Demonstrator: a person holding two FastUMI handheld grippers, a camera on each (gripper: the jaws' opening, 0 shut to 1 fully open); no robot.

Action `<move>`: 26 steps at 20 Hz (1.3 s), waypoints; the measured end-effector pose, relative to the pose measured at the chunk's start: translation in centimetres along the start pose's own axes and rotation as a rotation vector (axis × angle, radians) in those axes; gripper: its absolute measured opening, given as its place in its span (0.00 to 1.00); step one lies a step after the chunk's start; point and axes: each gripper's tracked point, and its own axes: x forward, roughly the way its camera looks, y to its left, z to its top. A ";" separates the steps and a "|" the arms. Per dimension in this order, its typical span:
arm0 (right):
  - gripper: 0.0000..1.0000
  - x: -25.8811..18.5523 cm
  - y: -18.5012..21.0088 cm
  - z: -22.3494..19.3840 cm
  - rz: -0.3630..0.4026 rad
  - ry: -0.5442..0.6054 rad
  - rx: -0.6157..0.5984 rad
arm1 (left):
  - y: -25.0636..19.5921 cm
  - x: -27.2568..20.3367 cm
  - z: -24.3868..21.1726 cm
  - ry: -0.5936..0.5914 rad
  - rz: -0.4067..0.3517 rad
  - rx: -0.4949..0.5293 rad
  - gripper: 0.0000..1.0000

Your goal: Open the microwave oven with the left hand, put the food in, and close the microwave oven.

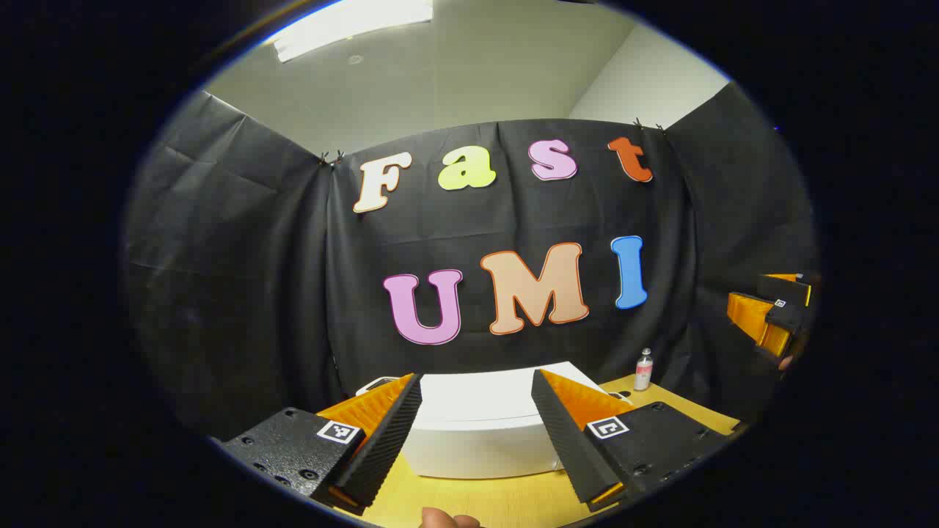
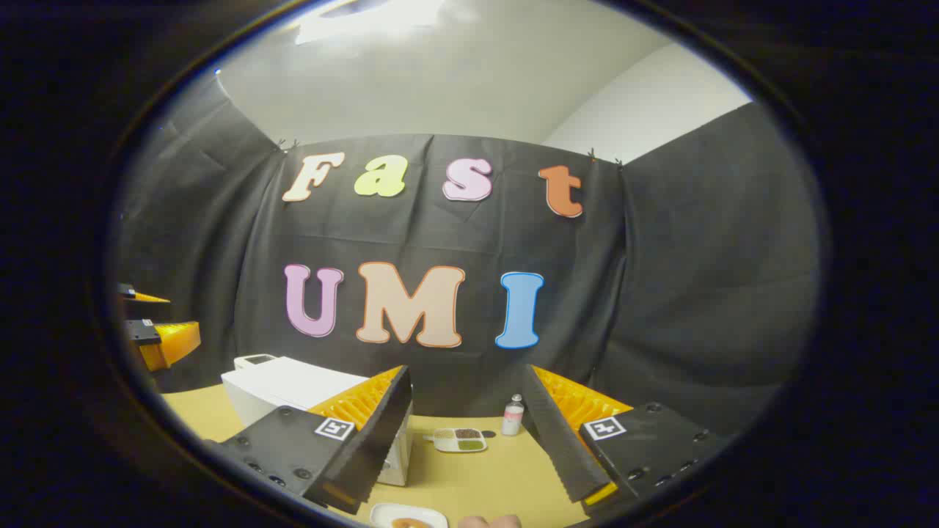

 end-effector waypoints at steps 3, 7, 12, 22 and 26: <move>0.97 0.3 -0.7 0.2 0.000 0.002 0.037 | -0.7 -0.2 0.4 -0.004 0.002 0.009 0.96; 0.97 0.7 -0.8 0.2 0.013 -0.014 0.006 | -1.5 -0.1 0.2 0.002 -0.006 0.014 0.96; 0.96 1.0 -0.9 0.3 0.017 -0.037 -0.021 | -1.1 0.1 0.1 -0.013 0.008 0.037 0.97; 0.96 0.9 0.1 0.1 0.038 -0.038 -0.024 | -1.8 0.0 -1.5 0.015 -0.009 0.014 0.97; 0.96 0.7 0.7 0.2 0.048 -0.043 -0.024 | -1.3 -0.1 -1.6 0.018 -0.001 0.024 0.97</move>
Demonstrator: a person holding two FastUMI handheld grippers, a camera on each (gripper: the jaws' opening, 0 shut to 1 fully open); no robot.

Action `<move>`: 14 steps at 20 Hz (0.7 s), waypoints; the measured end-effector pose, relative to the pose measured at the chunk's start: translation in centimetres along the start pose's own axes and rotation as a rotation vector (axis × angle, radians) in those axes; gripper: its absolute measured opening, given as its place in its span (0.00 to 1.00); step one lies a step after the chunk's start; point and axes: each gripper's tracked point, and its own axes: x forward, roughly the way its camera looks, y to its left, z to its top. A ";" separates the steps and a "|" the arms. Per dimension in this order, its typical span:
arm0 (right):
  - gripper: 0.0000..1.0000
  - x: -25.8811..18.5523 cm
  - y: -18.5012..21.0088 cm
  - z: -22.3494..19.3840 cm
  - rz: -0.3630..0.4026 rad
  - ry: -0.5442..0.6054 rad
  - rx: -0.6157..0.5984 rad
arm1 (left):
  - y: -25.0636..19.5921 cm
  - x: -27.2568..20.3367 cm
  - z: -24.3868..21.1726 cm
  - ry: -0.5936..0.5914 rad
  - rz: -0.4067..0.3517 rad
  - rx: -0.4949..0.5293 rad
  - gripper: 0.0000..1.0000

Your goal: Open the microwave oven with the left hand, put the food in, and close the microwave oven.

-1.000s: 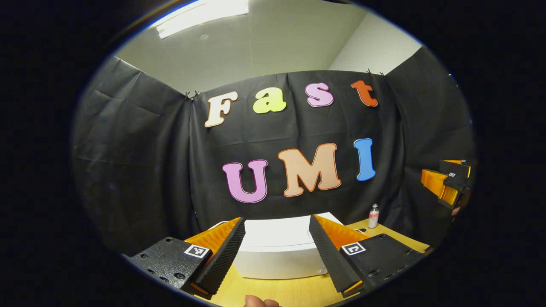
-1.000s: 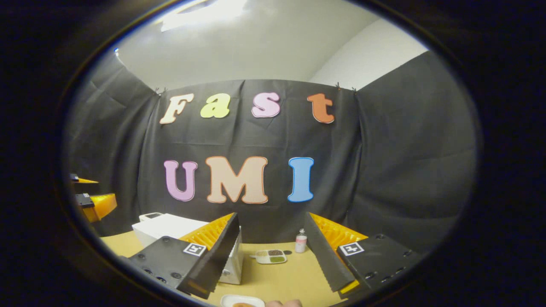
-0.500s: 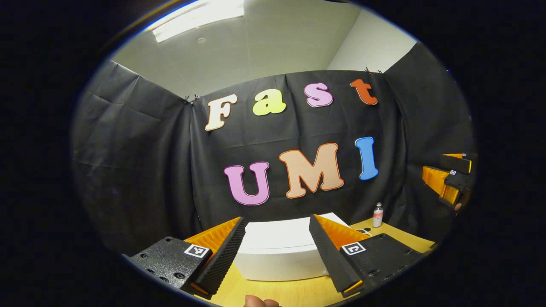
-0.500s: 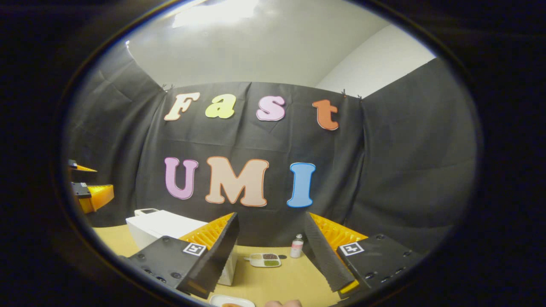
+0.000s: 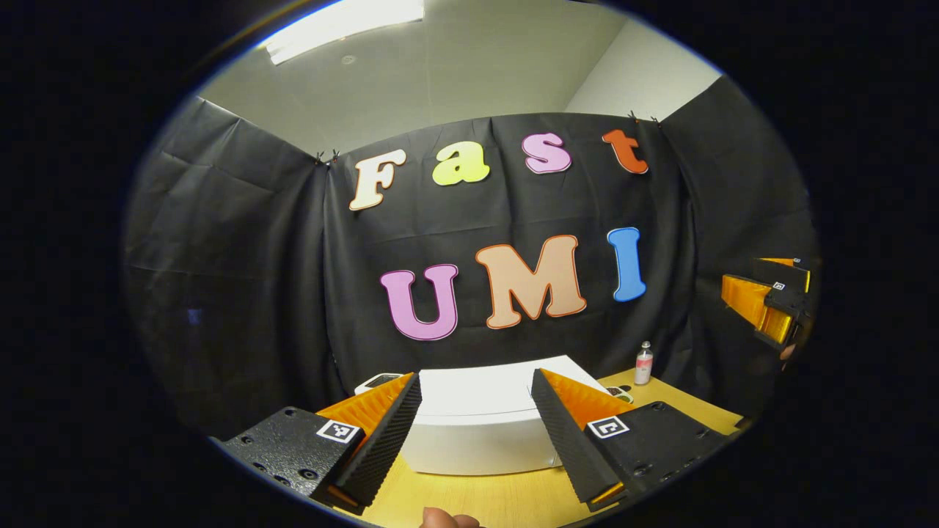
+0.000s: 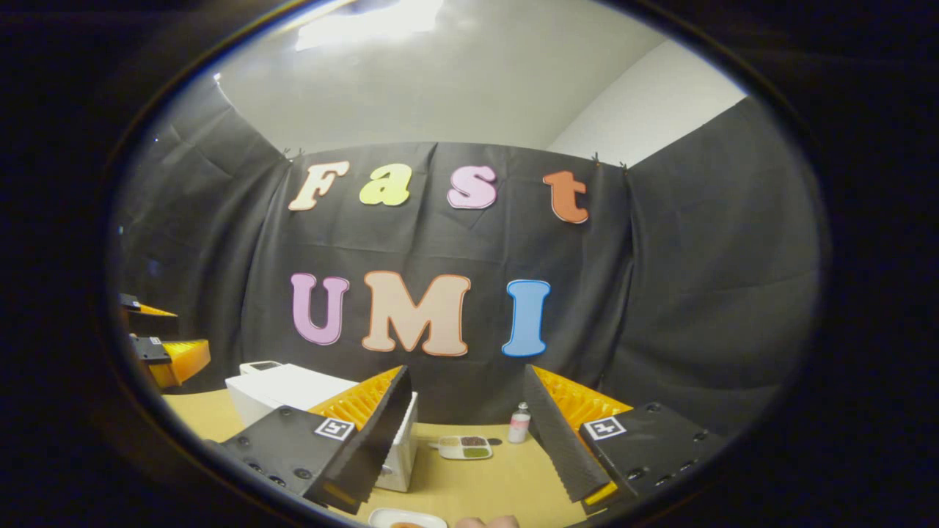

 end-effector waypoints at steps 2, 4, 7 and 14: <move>0.96 -0.1 0.1 -0.1 0.004 0.005 -0.001 | -0.2 0.3 0.2 -0.008 0.000 -0.001 0.97; 0.96 -0.2 0.0 0.1 0.003 0.005 0.003 | -0.6 0.5 0.0 -0.008 -0.009 -0.007 0.97; 0.96 -0.4 -0.5 0.4 -0.002 0.006 0.015 | -0.9 1.6 -1.3 0.018 -0.004 -0.008 0.97; 0.96 -1.4 -1.2 -0.1 0.008 0.024 -0.016 | -5.5 5.5 -7.2 0.132 -0.077 -0.132 0.97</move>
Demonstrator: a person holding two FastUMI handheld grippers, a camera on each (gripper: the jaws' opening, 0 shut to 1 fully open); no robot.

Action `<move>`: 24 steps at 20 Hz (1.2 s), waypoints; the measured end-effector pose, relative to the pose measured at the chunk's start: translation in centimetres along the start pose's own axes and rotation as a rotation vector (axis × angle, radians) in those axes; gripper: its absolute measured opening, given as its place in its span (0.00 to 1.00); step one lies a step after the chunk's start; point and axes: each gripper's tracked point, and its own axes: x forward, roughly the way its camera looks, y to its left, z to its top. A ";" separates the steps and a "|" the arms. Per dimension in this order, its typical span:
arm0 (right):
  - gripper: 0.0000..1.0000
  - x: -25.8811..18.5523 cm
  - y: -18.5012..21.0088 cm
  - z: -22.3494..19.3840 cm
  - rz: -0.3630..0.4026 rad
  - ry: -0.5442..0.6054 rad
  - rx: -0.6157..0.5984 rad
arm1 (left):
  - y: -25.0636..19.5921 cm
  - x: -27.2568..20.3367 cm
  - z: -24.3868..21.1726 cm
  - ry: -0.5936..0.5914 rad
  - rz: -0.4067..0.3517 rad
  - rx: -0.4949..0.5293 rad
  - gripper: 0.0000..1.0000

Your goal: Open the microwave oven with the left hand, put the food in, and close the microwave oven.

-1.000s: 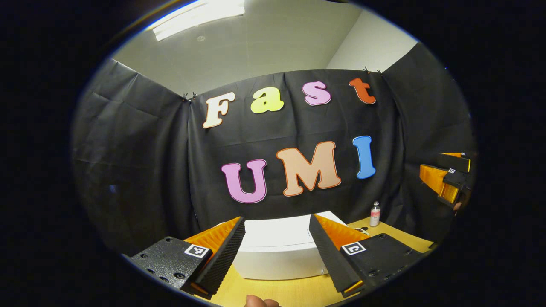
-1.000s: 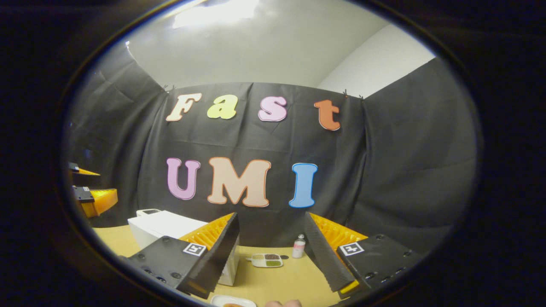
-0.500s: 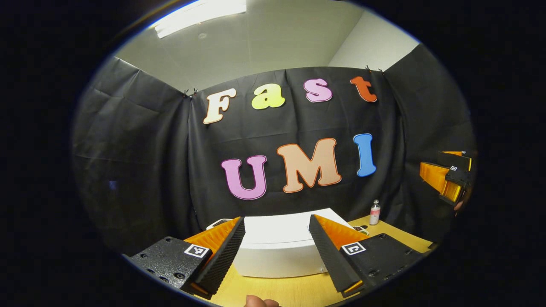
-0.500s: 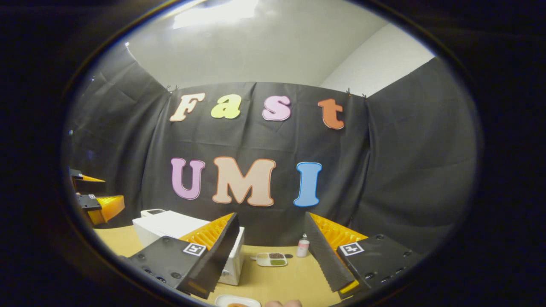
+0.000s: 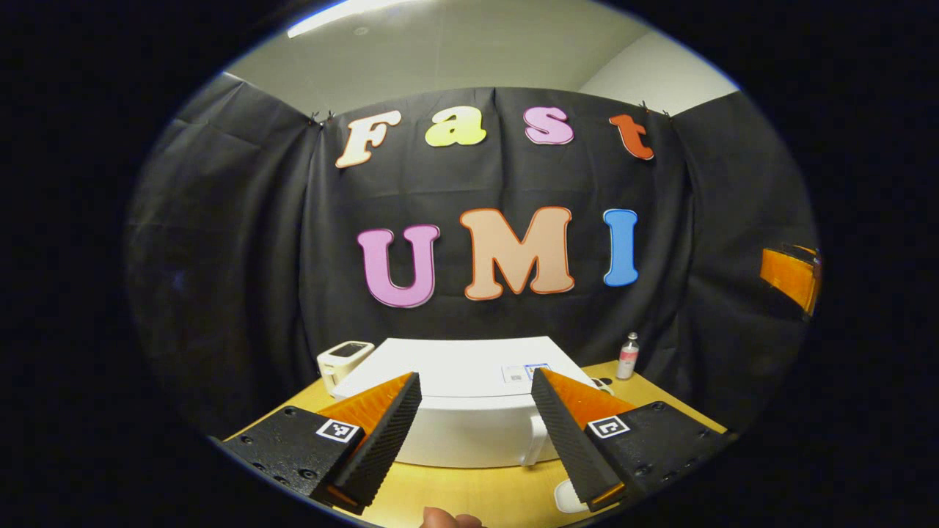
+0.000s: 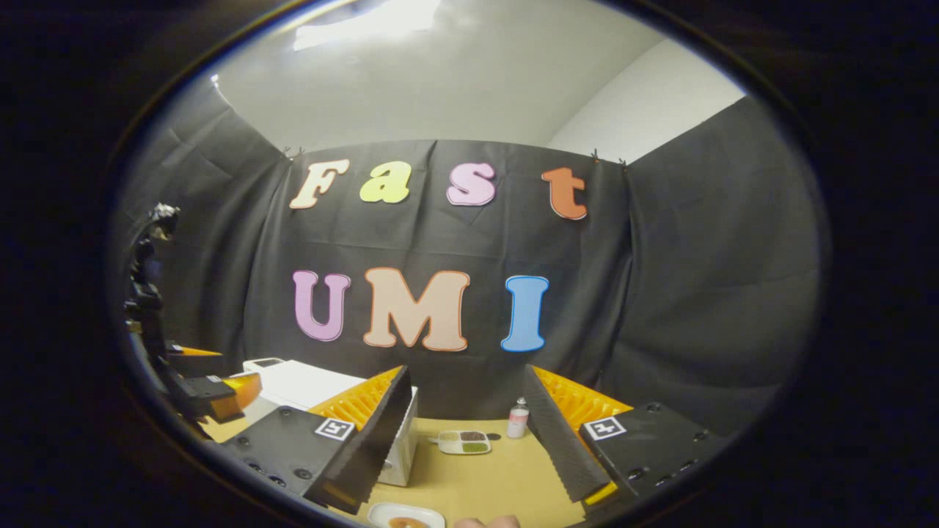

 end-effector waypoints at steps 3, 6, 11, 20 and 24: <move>0.96 0.1 -0.5 0.0 0.013 -0.010 -0.023 | -1.7 2.2 -1.8 0.019 -0.031 0.005 0.98; 0.97 0.0 -0.7 -0.2 0.025 -0.007 -0.024 | -2.9 4.0 -4.5 0.043 -0.051 0.047 0.98; 0.96 -0.9 -1.6 0.7 0.009 -0.027 -0.046 | -5.4 6.1 -10.5 0.145 -0.083 0.050 0.98; 0.96 -1.9 -4.3 1.3 -0.052 -0.031 -0.064 | -7.5 8.8 -17.6 0.323 -0.086 0.018 0.98; 0.96 -2.2 -4.7 0.9 -0.066 -0.006 -0.057 | -8.0 9.5 -18.3 0.325 -0.094 0.047 0.81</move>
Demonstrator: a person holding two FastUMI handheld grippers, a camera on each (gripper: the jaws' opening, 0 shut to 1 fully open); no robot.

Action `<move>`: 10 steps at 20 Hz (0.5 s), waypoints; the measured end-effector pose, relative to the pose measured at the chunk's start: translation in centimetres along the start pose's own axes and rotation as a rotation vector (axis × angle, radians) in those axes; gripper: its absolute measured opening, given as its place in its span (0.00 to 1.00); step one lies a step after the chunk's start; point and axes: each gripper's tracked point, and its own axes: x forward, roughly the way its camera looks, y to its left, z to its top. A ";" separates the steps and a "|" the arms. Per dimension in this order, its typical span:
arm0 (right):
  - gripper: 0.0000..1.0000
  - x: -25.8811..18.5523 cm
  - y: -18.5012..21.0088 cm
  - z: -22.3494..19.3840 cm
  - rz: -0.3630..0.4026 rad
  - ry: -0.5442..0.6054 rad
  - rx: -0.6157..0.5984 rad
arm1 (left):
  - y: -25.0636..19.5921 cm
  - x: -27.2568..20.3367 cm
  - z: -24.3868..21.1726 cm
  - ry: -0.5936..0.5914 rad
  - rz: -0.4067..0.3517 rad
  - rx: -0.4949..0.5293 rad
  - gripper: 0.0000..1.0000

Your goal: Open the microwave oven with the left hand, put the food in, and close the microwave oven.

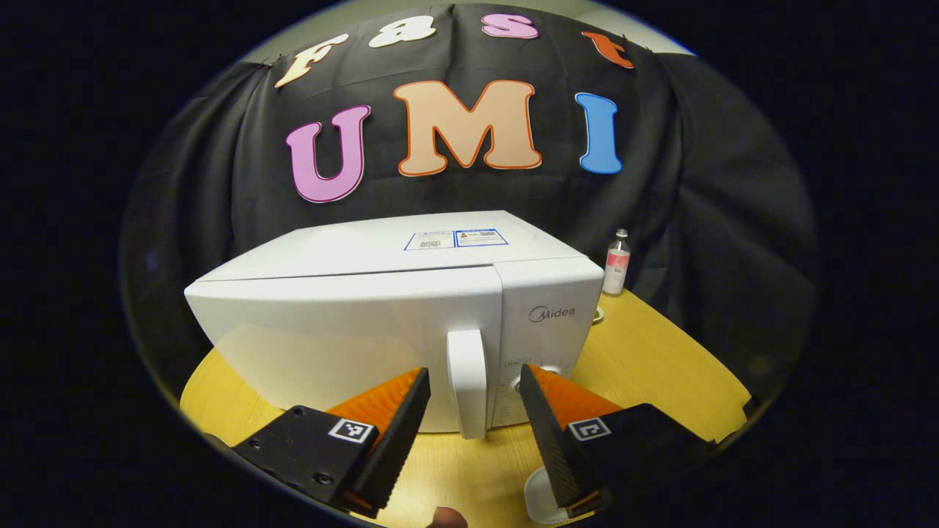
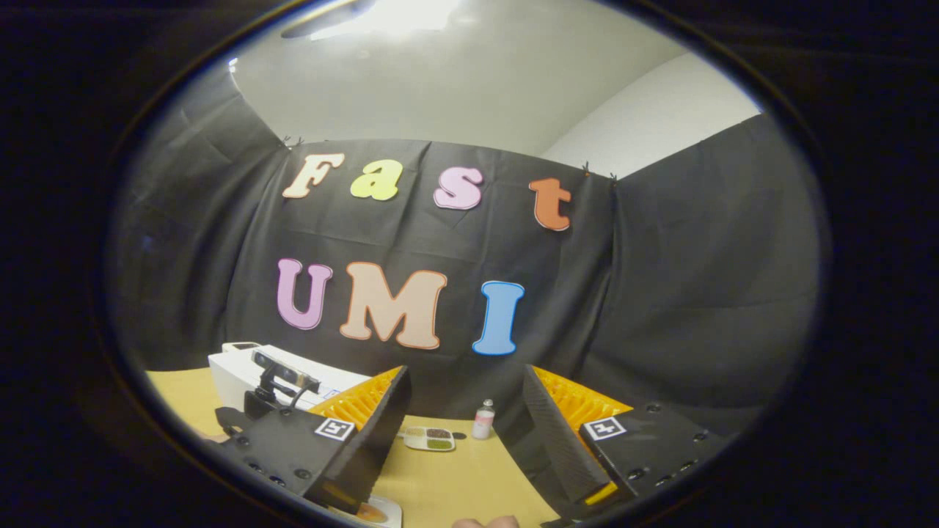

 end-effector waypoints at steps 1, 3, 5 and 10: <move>0.96 0.0 0.0 0.0 -0.001 0.001 0.004 | -0.3 0.2 -0.3 0.010 -0.009 -0.002 0.77; 0.96 0.1 0.2 0.3 0.001 -0.005 0.003 | -0.1 0.7 -1.1 0.052 0.010 0.012 0.73; 0.96 0.2 0.5 0.2 0.008 -0.004 0.003 | 0.7 0.7 -2.3 0.097 0.030 0.018 0.31; 0.97 0.2 1.3 0.2 0.029 -0.002 0.018 | 0.3 1.0 -2.1 0.060 -0.002 0.020 0.17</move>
